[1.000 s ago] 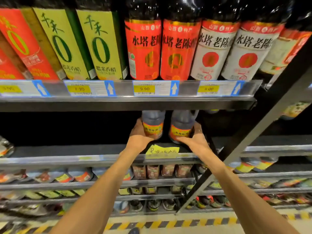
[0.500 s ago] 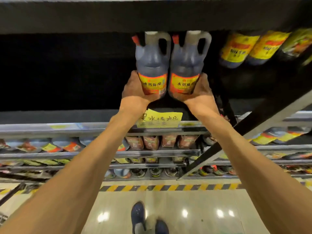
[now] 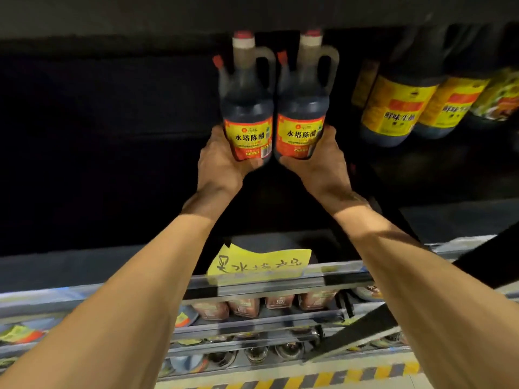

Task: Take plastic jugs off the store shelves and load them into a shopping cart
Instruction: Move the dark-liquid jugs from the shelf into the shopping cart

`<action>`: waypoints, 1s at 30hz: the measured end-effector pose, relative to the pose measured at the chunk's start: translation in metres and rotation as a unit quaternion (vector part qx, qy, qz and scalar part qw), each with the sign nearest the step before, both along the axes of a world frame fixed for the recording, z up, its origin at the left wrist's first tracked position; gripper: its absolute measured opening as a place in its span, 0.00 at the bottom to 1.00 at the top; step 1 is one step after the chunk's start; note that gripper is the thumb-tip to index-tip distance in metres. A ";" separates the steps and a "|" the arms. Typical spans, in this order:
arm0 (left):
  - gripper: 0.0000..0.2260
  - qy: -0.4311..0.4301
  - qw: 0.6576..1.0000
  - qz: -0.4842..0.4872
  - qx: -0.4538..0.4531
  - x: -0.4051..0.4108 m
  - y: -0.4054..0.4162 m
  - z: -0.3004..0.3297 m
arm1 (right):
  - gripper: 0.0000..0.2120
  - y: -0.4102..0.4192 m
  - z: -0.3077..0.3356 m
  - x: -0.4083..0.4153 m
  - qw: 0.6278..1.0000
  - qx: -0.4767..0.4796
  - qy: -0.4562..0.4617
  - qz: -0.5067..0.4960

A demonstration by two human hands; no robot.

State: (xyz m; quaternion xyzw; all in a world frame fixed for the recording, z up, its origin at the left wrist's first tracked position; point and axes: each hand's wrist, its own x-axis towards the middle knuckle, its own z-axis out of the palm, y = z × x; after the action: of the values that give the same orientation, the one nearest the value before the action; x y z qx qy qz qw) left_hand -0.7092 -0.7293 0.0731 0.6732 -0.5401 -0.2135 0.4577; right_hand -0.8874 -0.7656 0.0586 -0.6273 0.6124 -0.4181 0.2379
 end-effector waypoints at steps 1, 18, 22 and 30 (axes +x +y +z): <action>0.32 0.001 1.000 0.002 -0.002 0.001 -0.006 -0.001 | 0.37 -0.006 0.000 0.002 1.000 0.001 -0.002 0.003; 0.28 -0.037 0.999 -0.005 -0.024 0.008 -0.074 -0.026 | 0.38 -0.058 -0.004 0.010 0.998 0.039 0.029 -0.027; 0.32 -0.044 0.999 -0.001 -0.024 0.008 -0.075 -0.030 | 0.41 -0.061 -0.008 0.012 0.998 0.024 0.045 -0.045; 0.37 -0.082 0.996 0.016 -0.042 0.007 -0.079 -0.035 | 0.39 -0.060 -0.011 0.005 1.000 0.015 0.002 -0.025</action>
State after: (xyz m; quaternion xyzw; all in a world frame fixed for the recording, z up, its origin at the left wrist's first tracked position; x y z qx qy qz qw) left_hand -0.7022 -0.8087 0.0377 0.6774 -0.5733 -0.1277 0.4429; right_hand -0.8825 -0.8260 0.0473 -0.6088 0.6345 -0.4140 0.2354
